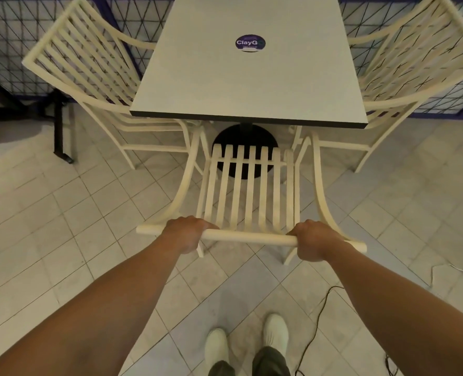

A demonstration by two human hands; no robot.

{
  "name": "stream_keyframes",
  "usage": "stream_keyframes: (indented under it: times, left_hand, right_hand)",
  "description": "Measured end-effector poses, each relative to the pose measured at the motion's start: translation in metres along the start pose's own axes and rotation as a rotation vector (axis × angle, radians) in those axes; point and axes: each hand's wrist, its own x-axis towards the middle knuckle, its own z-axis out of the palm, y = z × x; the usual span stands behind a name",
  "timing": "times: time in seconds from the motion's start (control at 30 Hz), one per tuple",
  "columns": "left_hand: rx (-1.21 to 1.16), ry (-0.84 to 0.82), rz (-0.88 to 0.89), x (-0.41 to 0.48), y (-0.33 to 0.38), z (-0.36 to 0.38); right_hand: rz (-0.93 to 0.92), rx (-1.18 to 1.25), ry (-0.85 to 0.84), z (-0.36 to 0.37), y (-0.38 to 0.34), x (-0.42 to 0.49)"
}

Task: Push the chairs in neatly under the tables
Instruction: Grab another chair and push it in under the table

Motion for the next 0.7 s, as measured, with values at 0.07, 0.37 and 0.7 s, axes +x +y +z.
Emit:
stream_keyframes:
  times: [0.07,0.37,0.7]
  left_hand:
    - [-0.003,0.006,-0.004,0.003,0.000,-0.002]
    - [-0.003,0.019,0.003,0.015,-0.001,-0.017]
    - [0.012,0.020,0.003,0.030,-0.005,-0.027]
  right_hand:
    - [-0.003,-0.012,0.004,-0.003,0.002,0.003]
    - [-0.001,0.000,0.023,-0.015,0.008,0.018]
    - [-0.020,0.007,0.019,-0.027,0.011,0.032]
